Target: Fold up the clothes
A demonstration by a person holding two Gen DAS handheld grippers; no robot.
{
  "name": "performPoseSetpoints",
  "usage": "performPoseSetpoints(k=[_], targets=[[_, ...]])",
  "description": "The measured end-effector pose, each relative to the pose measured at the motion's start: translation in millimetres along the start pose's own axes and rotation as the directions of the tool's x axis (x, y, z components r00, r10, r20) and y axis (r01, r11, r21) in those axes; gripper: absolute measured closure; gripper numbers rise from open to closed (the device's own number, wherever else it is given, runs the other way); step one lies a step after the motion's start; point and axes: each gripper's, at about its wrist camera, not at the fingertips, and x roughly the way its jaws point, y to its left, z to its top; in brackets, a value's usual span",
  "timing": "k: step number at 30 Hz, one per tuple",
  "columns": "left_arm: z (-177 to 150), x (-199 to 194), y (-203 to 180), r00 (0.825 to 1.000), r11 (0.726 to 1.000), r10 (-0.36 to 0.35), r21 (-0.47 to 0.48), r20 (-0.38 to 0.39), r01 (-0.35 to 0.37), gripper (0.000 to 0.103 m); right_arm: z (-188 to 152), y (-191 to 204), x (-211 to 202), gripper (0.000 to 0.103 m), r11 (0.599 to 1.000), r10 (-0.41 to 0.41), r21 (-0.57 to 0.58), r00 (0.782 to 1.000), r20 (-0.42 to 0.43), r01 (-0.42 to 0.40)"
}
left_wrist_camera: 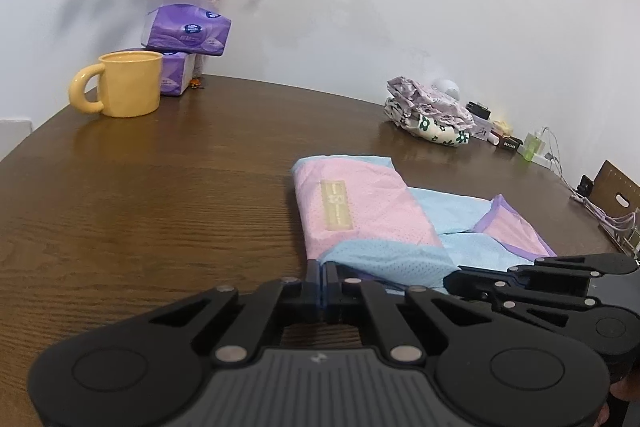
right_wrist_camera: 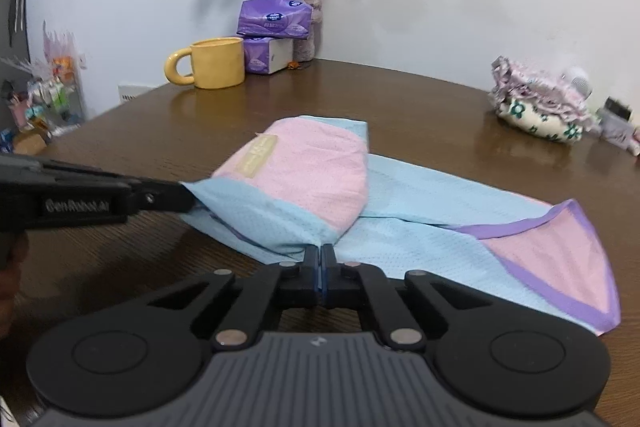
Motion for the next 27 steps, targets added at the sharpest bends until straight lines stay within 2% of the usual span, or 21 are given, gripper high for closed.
performPoseSetpoints(k=[20, 22, 24, 25, 27], targets=[[-3.8, -3.5, 2.1, 1.000, 1.000, -0.016, -0.021, -0.014, 0.015, 0.103, 0.0, 1.9, 0.1, 0.102, 1.000, 0.002, -0.001, 1.000, 0.000, -0.002], [-3.9, -10.1, 2.4, 0.999, 0.999, -0.042, -0.029, -0.010, 0.041, 0.093, 0.0, 2.0, 0.1, 0.101, 1.000, 0.002, -0.001, 1.000, 0.000, -0.002], [-2.7, -17.2, 3.7, 0.998, 0.997, -0.057, -0.044, -0.012, 0.056, 0.064, 0.0, 2.2, 0.1, 0.098, 1.000, 0.002, -0.001, 1.000, 0.000, -0.002], [-1.0, -19.9, 5.2, 0.998, 0.996, -0.064, -0.058, -0.001, 0.064, 0.061, 0.0, 2.3, 0.1, 0.097, 1.000, 0.002, -0.001, 1.000, 0.000, -0.002], [4.4, -22.2, 7.2, 0.997, 0.995, -0.077, -0.069, 0.027, 0.078, 0.063, 0.0, 2.5, 0.1, 0.097, 1.000, 0.002, -0.001, 1.000, 0.000, -0.002]])
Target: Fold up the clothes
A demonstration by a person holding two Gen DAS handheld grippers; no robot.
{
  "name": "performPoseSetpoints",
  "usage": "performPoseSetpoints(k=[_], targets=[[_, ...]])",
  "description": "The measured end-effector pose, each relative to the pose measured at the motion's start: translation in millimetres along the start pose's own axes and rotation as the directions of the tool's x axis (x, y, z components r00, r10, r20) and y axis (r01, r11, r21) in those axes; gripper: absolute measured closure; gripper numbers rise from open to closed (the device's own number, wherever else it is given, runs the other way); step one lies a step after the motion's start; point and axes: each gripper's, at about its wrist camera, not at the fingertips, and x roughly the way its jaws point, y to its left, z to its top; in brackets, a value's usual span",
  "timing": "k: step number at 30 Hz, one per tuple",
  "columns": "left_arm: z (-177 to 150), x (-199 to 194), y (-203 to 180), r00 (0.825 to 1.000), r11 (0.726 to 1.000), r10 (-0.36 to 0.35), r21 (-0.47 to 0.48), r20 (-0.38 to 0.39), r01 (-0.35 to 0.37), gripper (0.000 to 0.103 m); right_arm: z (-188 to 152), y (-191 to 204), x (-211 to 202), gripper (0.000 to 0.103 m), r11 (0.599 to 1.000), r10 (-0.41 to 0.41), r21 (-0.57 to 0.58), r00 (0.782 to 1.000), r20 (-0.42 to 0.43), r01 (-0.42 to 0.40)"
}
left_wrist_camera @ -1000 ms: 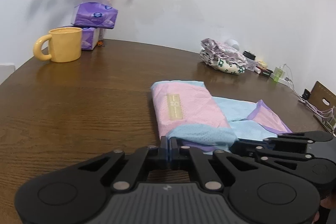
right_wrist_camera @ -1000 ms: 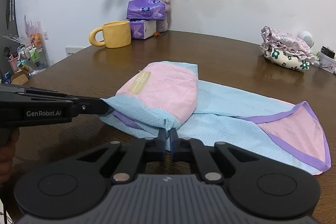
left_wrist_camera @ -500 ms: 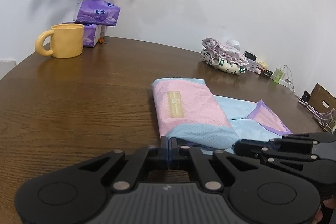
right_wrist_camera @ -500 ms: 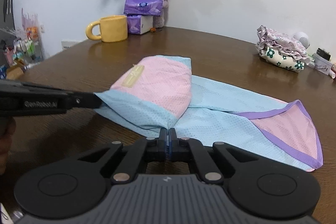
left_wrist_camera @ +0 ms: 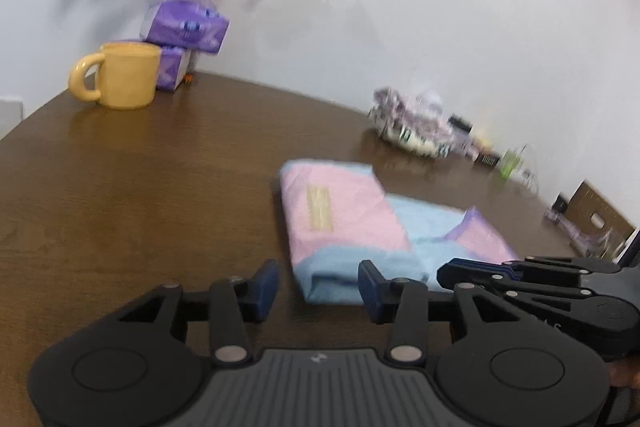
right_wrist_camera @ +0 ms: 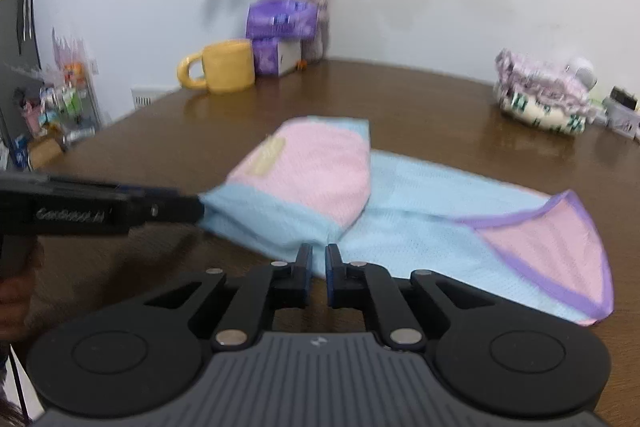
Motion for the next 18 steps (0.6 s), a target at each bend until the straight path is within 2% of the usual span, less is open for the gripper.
performPoseSetpoints(k=[4, 6, 9, 11, 13, 14, 15, 16, 18], targets=[[11.3, 14.5, -6.4, 1.000, 1.000, 0.003, 0.015, -0.004, -0.003, 0.067, 0.0, 0.4, 0.0, 0.097, 1.000, 0.000, 0.000, 1.000, 0.000, 0.000], [11.2, 23.3, -10.2, 0.999, 0.999, 0.022, 0.037, -0.034, -0.021, 0.079, 0.0, 0.6, 0.0, 0.097, 1.000, 0.001, 0.000, 1.000, 0.000, -0.001], [8.8, 32.3, -10.0, 0.995, 0.998, 0.053, 0.049, -0.079, -0.049, 0.089, 0.0, 0.8, 0.0, 0.097, 1.000, 0.001, 0.000, 1.000, 0.000, -0.001], [14.0, 27.7, -5.0, 0.996, 0.999, 0.030, 0.021, -0.086, -0.028, 0.090, 0.0, 1.0, 0.0, 0.097, 1.000, 0.001, 0.000, 1.000, 0.000, -0.001], [21.4, 22.3, -0.6, 0.996, 1.000, 0.004, -0.003, -0.088, -0.004, 0.082, 0.0, 1.2, 0.1, 0.097, 1.000, 0.001, 0.000, 1.000, 0.000, -0.001], [30.6, 17.6, -0.1, 0.997, 1.000, -0.017, -0.003, -0.075, 0.017, 0.063, 6.9, -1.4, -0.7, 0.097, 1.000, 0.000, 0.001, 1.000, 0.010, 0.000], [41.1, 13.9, 0.3, 0.997, 0.999, -0.036, -0.001, -0.062, 0.036, 0.046, 15.7, -4.7, -1.6, 0.091, 1.000, -0.003, 0.002, 1.000, 0.022, 0.003], [53.3, 14.0, 0.1, 0.998, 0.999, -0.042, 0.009, -0.056, 0.043, 0.045, 24.5, -8.0, -2.6, 0.082, 1.000, -0.005, 0.003, 0.999, 0.034, 0.005], [74.4, 22.4, -2.4, 0.997, 0.999, -0.018, 0.046, -0.081, 0.022, 0.047, 42.1, -14.7, -4.5, 0.075, 1.000, -0.009, 0.006, 0.998, 0.059, 0.009]])
